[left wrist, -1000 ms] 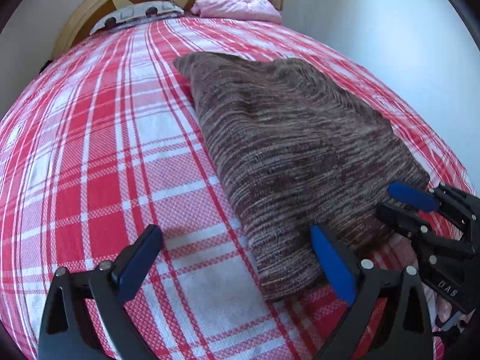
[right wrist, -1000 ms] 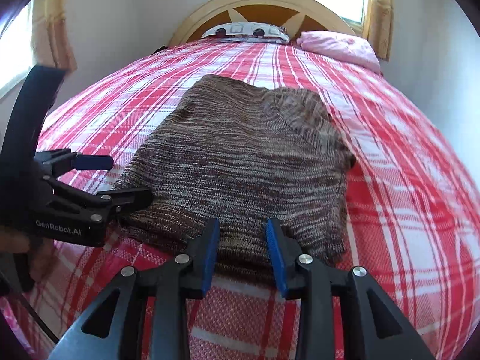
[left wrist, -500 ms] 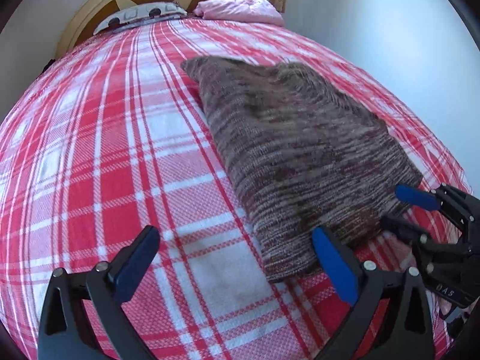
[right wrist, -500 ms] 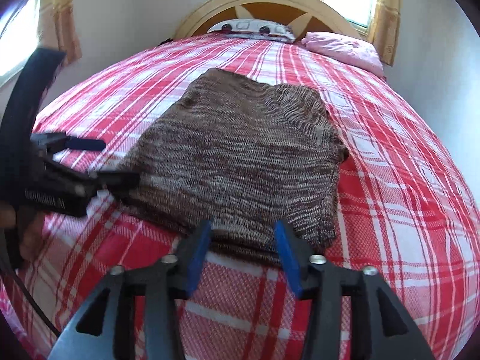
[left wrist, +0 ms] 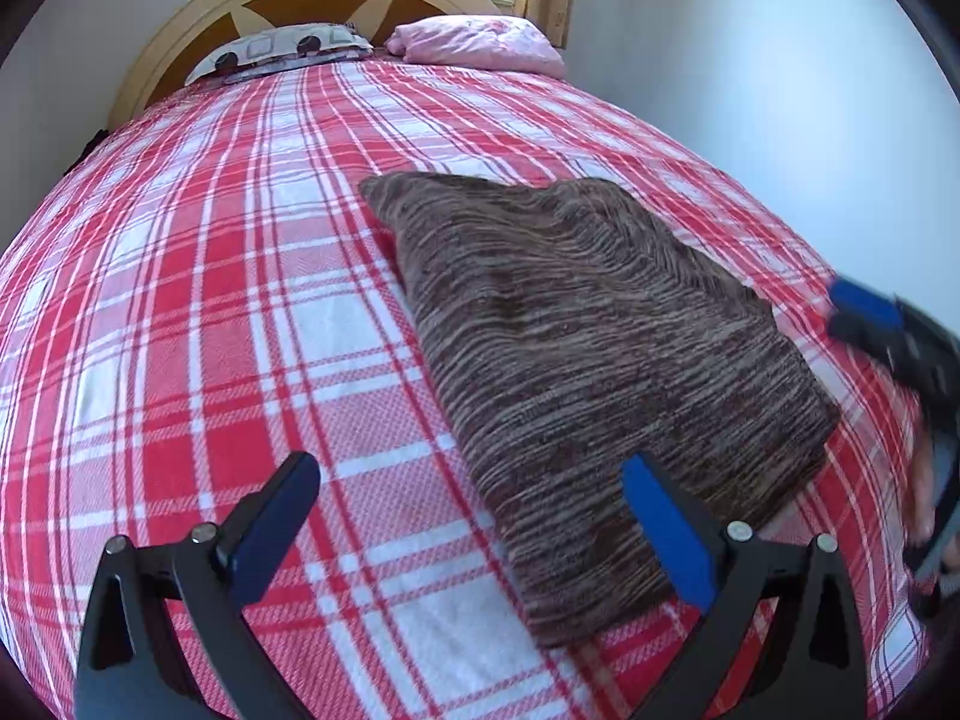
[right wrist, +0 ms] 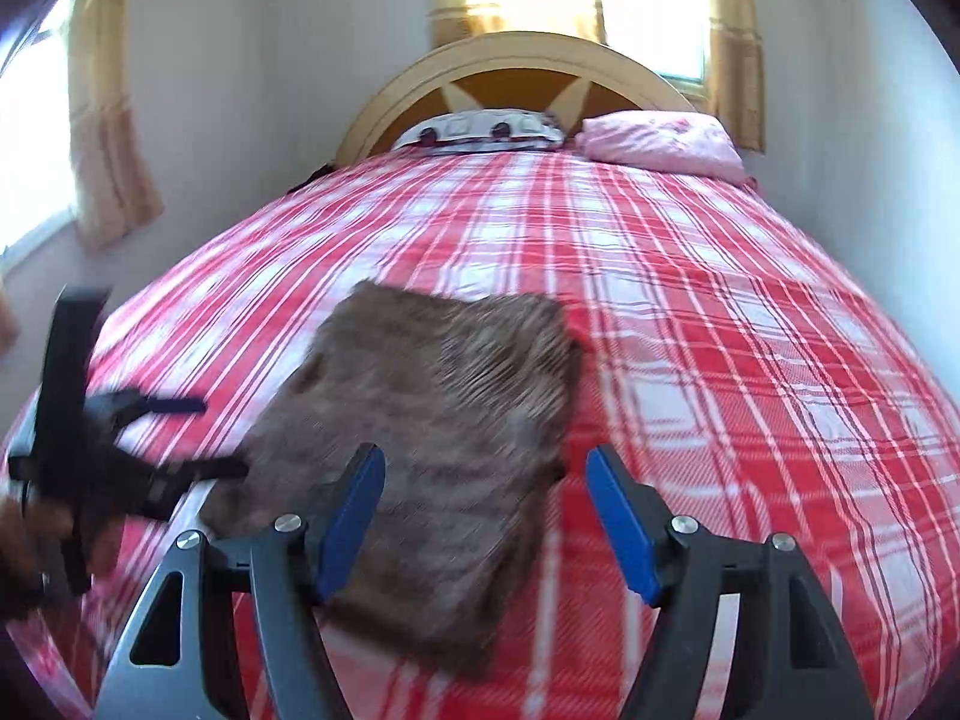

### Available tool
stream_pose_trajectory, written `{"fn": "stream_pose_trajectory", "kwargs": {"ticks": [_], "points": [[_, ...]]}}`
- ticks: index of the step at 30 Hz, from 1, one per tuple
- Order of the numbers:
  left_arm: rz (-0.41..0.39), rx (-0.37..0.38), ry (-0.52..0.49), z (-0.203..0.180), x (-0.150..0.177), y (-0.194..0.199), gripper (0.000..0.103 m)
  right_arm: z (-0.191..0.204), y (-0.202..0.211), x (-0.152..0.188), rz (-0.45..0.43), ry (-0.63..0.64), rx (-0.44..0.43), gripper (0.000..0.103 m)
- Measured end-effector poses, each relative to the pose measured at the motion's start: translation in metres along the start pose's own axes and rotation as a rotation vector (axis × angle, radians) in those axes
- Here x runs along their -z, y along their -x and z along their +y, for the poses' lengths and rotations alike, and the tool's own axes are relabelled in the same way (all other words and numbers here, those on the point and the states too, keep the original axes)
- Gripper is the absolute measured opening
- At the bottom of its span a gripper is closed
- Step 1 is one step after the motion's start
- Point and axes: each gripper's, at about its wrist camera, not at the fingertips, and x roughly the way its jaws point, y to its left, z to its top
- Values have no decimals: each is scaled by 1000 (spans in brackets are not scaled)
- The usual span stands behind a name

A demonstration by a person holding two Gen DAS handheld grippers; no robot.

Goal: Fold small clothes
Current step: 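Move both open grippers to the edge of the folded brown sweater, then close the right gripper, then the left gripper, on the sweater's edge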

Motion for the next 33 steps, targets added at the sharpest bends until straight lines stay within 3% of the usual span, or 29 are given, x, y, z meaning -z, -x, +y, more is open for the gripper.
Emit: {"fn": "stream_pose_trajectory", "kwargs": {"ticks": [10,15,24,32,33], "points": [[68,30,37,0,0,-26,103,-62,-76,-29,87,-209,-62,70],[63,50,40,-1,-1,-29,103,-84,-111,-35,137,-309,-84,70],[63,106,-8,-12,3,-27,103,-82,-149,-39,214,-312,-158,70],[65,170,-14,-14,4,-25,99,-77,-167,-44,213,-328,-206,70],[68,183,-18,-16,4,-25,99,-77,-168,-44,213,-328,-211,66]]}}
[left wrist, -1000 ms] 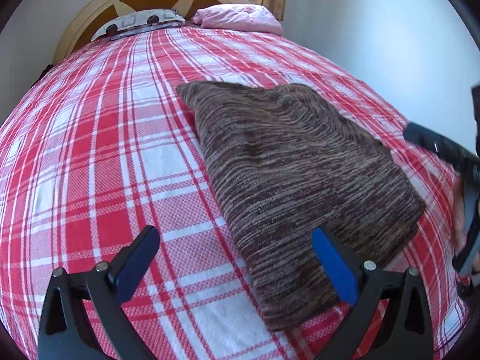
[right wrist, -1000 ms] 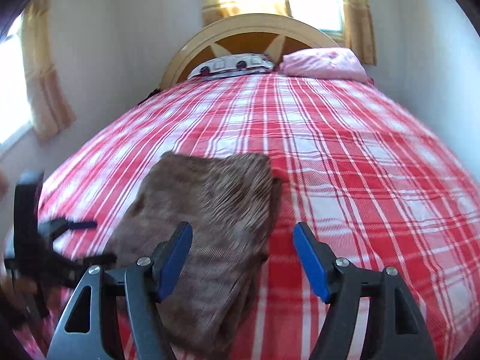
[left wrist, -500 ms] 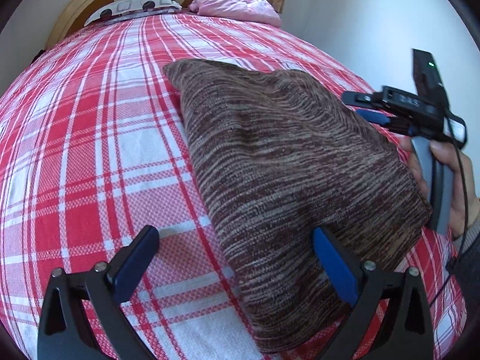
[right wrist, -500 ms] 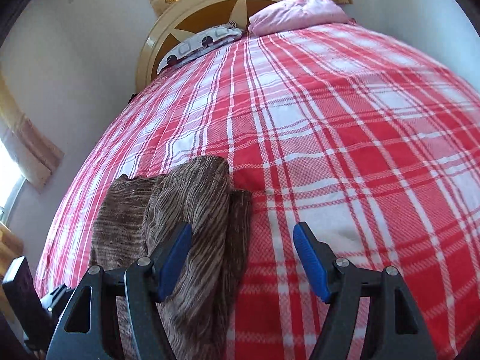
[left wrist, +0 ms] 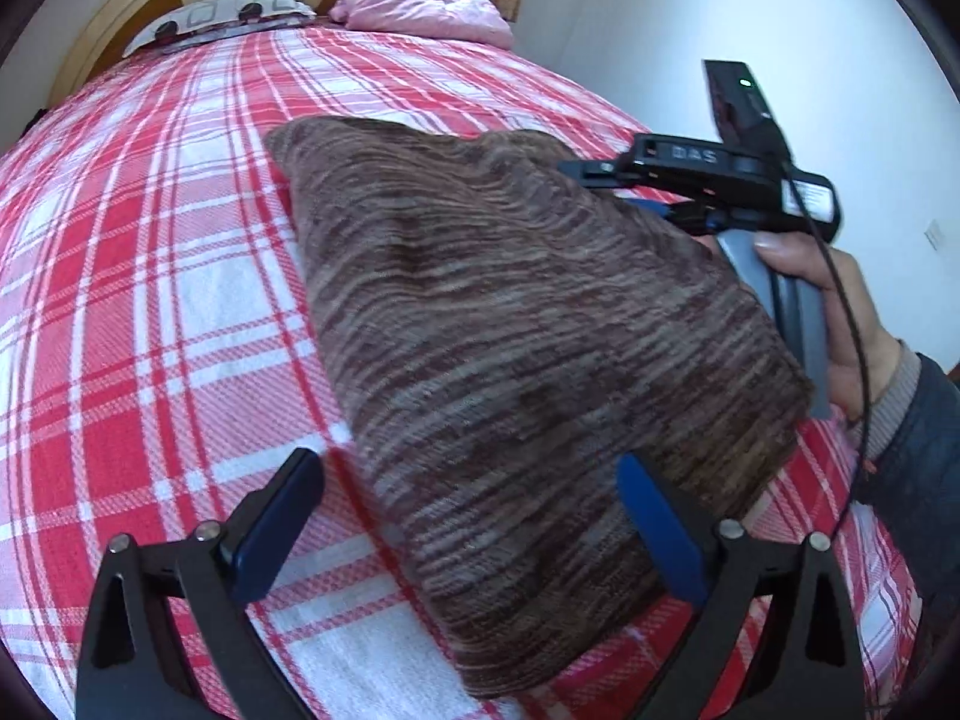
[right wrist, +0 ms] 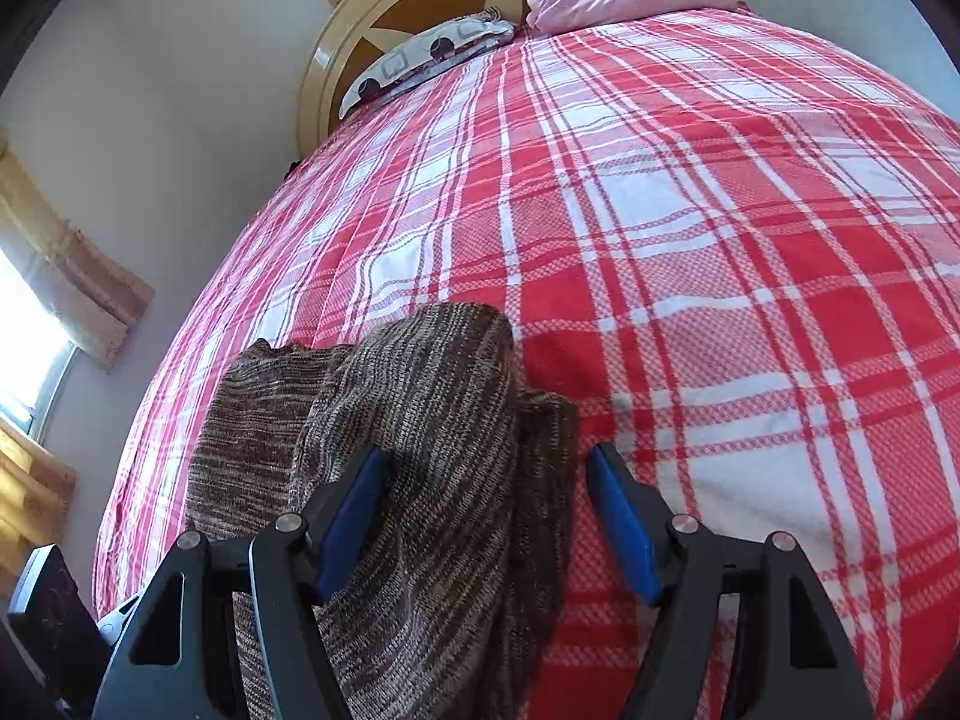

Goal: Fold small clothes
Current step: 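Close the right gripper, then the left gripper, on the sweater's edge, then lift the held edge with both grippers and fold it over the bundle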

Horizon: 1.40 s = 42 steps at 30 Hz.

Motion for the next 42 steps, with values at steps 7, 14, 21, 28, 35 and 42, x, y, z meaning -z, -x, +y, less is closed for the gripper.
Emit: {"fn": "stream_pose_trajectory", "kwargs": {"ticks": [7,14,21,28,35,42], "points": [[-4,34,-8,-8,8,8,55,-4,2,3,8,-41,-91,23],[-50,44,53,0,16,26,24,18,25,6,-68,-13,-61,20],[-97,59,81,2,20,52,18,46,47,4,-99,9,-50,19],[-152,49,89,10,27,86,17,84,57,9,-110,55,-96,17],[-206,6,125,26,47,130,17,126,55,17,-97,85,-168,16],[-250,-32,169,51,71,167,17,182,35,28,-65,130,-233,15]]}}
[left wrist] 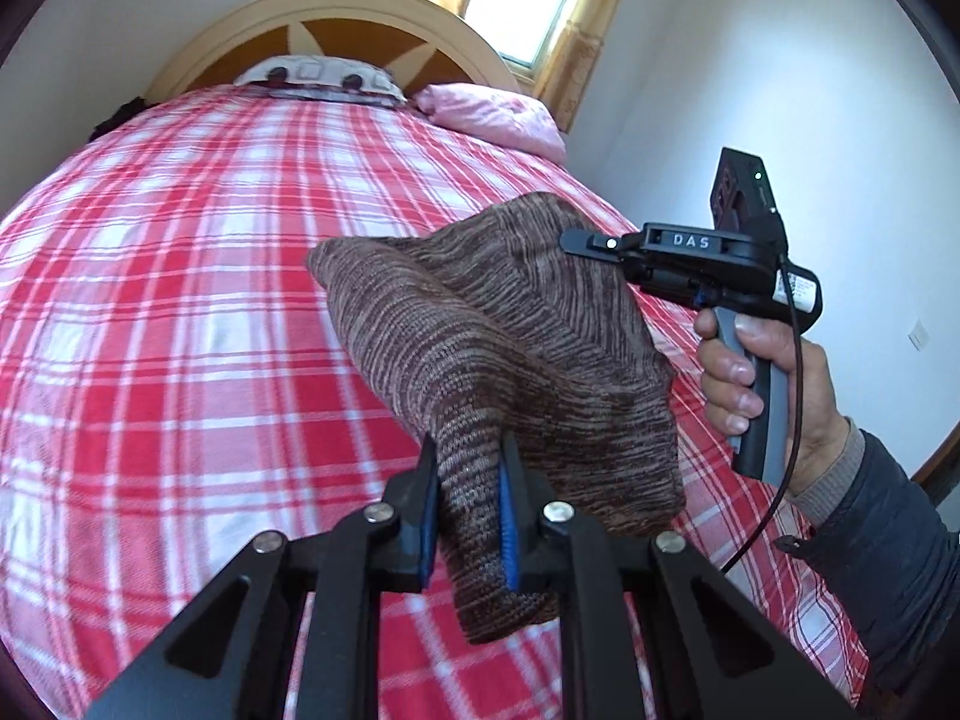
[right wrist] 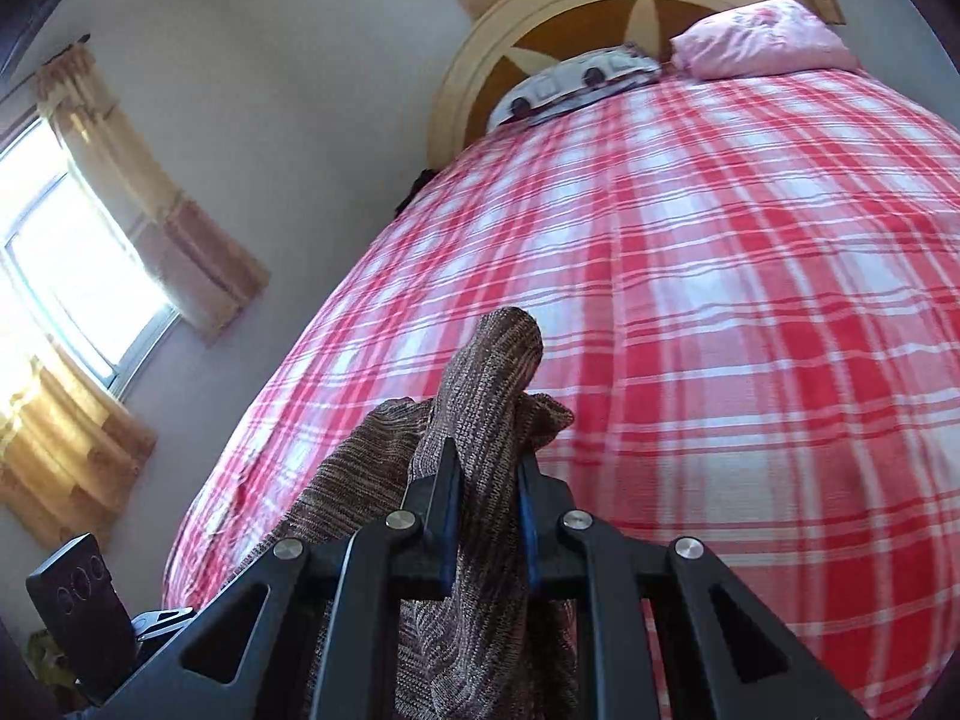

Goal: Fold small clothes
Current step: 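Lift the held edge with both grippers and fold it over the bundle, then lay the folded edge down and open both grippers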

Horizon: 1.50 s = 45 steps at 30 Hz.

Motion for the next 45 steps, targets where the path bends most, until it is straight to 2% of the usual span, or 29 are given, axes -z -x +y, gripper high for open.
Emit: {"fn": "stream_pose_trajectory", "kwargs": {"ticks": [14,24,37,45], "points": [[-84,-136,89,69,30,87,17,115,-83,17,84,84,-147,15],[-130,-235,167,112,57,129,17,186,-147,32,154,143,-221,15],[-74,-304,261,157,103,126,17,221,-215,63,244,195,-199,15],[-35,-315,266,164,120,114,17,198,-233,69,294,151,-150,15]]}}
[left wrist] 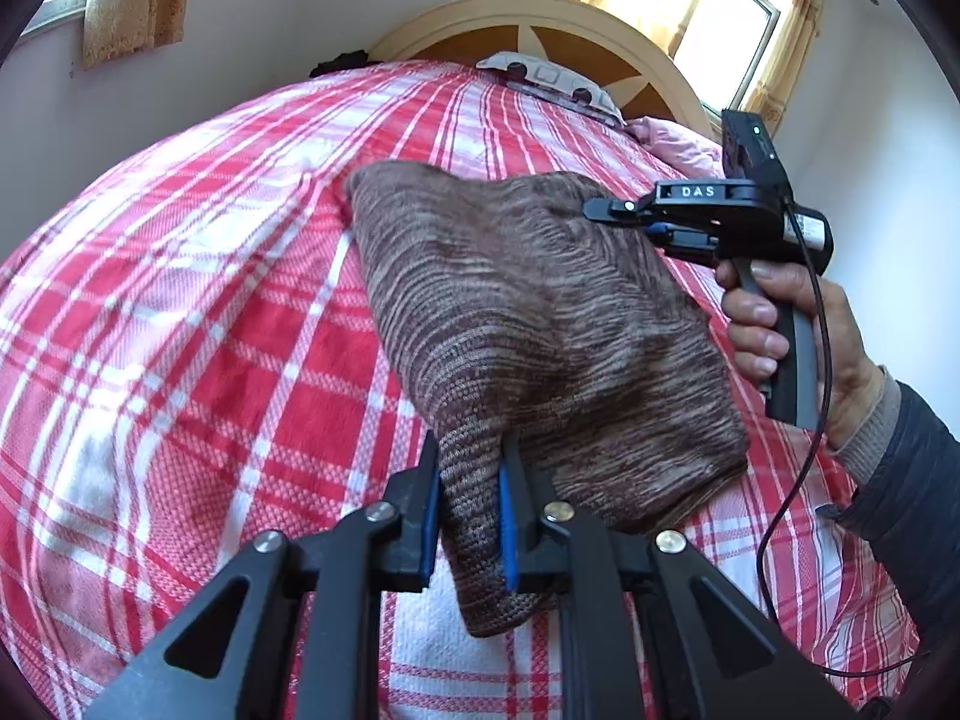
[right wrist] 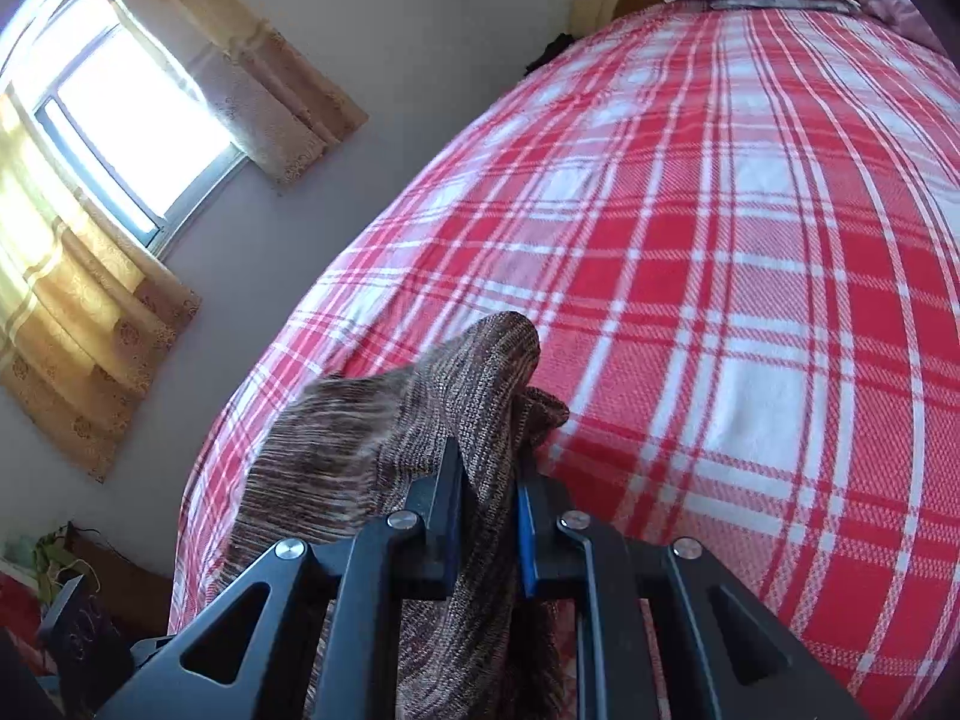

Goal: Fold small clothes
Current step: 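Lay the folded edge down and open both grippers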

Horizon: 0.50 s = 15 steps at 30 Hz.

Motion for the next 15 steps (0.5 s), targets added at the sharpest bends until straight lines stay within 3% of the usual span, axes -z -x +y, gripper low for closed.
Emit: {"fn": "stream_pose_trajectory", "kwargs": {"ticks": [9,11,15], "points": [[10,-27,14,2,-4,-6,28,0,14,10,-9,28,26,19],[8,-47,19,2,-5,-5,40,5,21,11,-21,35,34,24],[-6,-52,19,1,-6,-1,51,29,52,23,-80,103,16,30]]}}
